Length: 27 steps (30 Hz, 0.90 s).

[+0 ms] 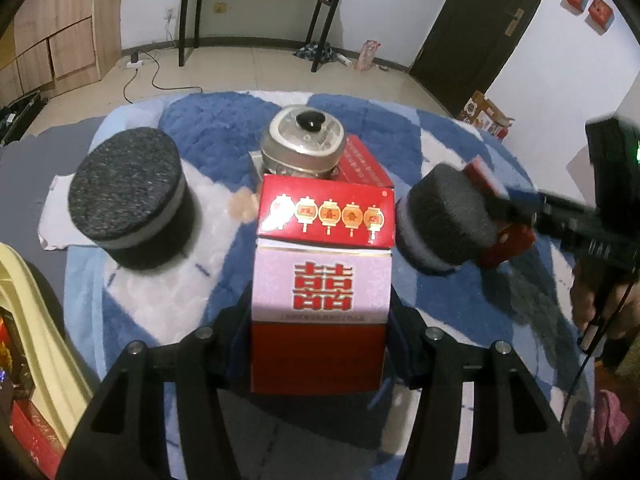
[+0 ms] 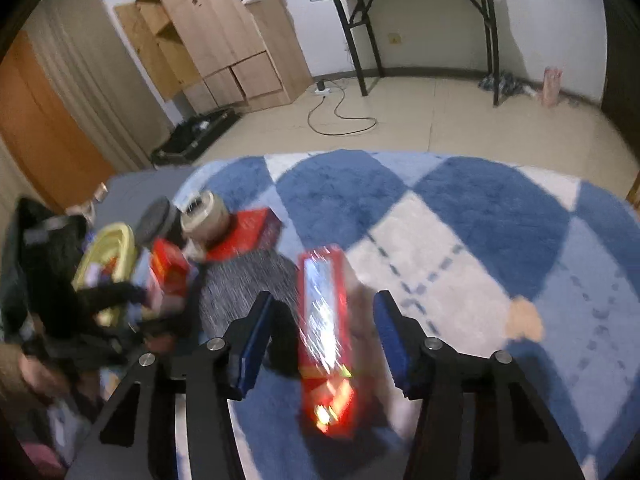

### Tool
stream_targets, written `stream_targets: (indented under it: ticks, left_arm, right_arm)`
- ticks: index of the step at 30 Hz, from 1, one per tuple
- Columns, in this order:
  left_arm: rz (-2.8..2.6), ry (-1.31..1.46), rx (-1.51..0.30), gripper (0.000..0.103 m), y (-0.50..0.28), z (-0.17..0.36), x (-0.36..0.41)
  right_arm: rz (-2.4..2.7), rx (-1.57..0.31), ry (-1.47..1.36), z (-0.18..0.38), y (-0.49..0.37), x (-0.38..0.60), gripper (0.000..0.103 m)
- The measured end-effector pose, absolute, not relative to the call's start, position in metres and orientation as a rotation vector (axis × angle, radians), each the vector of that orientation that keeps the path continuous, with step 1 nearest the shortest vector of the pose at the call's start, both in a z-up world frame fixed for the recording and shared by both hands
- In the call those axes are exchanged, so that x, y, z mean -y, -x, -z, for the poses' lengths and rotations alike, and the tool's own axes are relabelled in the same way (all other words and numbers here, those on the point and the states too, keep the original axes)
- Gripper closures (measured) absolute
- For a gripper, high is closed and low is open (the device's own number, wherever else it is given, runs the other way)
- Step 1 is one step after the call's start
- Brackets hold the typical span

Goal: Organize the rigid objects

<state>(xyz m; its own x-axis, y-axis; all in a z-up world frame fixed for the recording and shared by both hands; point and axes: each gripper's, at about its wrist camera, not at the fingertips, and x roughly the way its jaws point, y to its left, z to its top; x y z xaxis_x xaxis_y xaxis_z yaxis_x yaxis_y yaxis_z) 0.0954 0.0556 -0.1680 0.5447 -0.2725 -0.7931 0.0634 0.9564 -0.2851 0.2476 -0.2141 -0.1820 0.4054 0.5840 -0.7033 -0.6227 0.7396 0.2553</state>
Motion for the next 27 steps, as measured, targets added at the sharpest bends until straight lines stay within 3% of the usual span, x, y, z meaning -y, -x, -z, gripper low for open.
stream_targets:
  ticks: [3,5,12,19,23,27]
  left_arm:
    - [0.207,0.243,-0.964,0.045,-0.094,0.160,-0.059]
    - [0.212,0.243,-0.947,0.045,-0.089,0.153,-0.063]
    - [0.176,0.306,-0.909,0.045,-0.058,0.136,-0.105]
    - [0.020,0.390,-0.807,0.045,0.011,0.091,-0.210]
    - [-0.116,0.396,-0.805,0.045,0.046,0.082,-0.272]
    - [-0.209,0.389,-0.822,0.045,0.070,0.086,-0.310]
  right_arm:
    - [-0.759,-0.868,0.080,0.185,-0.240,0.216,0.055]
    - [-0.741,-0.868,0.048,0.184,-0.242,0.219,0.080]
    - [-0.688,-0.865,-0.038,0.176,-0.241,0.240,0.082]
    - [-0.715,-0.702,0.016,0.102,-0.200,0.238,0.082]
    - [-0.875,-0.672,0.041,0.073,-0.161,0.181,0.082]
    - [-1.074,-0.727,0.053,0.080,-0.111,0.091,0.082]
